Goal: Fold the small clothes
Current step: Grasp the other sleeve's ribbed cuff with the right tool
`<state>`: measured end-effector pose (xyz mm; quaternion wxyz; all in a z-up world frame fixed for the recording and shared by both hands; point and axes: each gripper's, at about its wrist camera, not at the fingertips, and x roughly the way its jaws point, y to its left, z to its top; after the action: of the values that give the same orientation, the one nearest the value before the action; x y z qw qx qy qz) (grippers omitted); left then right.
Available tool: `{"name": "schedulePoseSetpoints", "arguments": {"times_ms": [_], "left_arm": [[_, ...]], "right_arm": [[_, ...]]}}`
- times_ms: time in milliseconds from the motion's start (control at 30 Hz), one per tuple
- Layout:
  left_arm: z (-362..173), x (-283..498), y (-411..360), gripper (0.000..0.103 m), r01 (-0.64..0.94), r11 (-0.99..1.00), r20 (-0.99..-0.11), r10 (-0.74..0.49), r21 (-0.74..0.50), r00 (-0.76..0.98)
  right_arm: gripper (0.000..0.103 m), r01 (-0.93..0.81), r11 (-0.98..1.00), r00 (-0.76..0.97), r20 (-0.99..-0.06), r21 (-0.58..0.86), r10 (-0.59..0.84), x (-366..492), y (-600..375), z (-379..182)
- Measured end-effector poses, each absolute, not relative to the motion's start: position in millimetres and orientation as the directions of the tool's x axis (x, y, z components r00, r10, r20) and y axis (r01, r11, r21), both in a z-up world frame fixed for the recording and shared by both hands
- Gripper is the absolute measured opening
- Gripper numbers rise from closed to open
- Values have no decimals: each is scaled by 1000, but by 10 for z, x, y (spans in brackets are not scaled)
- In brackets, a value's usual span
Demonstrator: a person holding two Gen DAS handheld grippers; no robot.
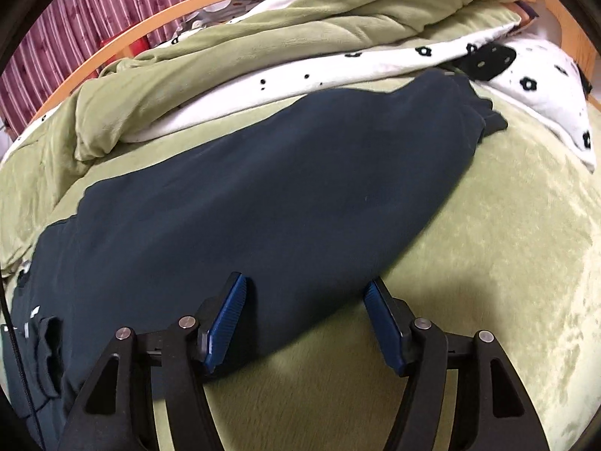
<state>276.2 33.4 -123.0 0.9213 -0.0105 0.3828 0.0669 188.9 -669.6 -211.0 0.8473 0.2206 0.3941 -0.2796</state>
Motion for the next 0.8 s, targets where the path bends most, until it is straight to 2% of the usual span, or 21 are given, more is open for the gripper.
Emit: {"name": "schedulePoseSetpoints", "arguments": {"times_ms": [33,67,133,167,367,467,633,800], "left_arm": [[-1230,2761,320,63,-128,991,-706,115,35,699],[-1227,2758,307,63,-125,991,-705,115,37,700],[-1216,2747,287,63,-119,992,-702,115,44,703],[-1206,2736,277,63,-116,992,-698,117,49,707],[-1141,2661,329,63,-105,993,-680,114,54,725],[-1107,2619,418,63,-112,993,-678,105,34,727],[-1037,2521,596,63,-127,992,-668,96,2,738],[-969,2410,779,63,-139,990,-651,97,-13,752]], "right_arm": [[45,654,745,527,-784,128,-327,1920,-6694,-2108],[28,656,746,526,-781,119,-338,1937,-6702,-2108],[11,656,742,543,-768,136,-339,1972,-6743,-2083],[8,661,736,549,-763,148,-340,1969,-6767,-2062],[7,662,733,609,-684,158,-401,1991,-6558,-1647],[7,623,762,678,-608,178,-412,1969,-6288,-1275],[6,538,819,766,-522,202,-375,2004,-5772,-825],[6,384,907,848,-454,172,-273,2195,-4825,-477]]}}
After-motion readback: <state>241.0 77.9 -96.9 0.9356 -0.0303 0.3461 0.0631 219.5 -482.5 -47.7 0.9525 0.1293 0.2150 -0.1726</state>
